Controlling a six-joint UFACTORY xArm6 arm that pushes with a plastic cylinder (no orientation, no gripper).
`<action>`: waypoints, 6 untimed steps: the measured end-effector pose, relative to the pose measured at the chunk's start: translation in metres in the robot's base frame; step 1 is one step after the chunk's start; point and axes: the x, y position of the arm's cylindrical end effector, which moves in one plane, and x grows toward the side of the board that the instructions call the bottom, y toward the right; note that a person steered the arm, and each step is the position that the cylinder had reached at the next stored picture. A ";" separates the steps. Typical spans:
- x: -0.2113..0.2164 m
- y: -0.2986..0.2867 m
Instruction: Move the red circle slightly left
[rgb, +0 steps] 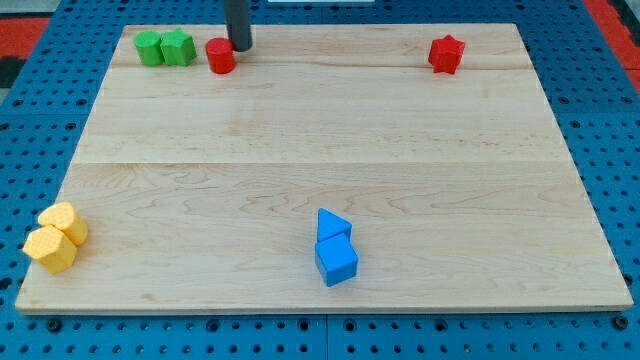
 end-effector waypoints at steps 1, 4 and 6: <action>0.000 0.027; 0.027 0.007; 0.014 -0.007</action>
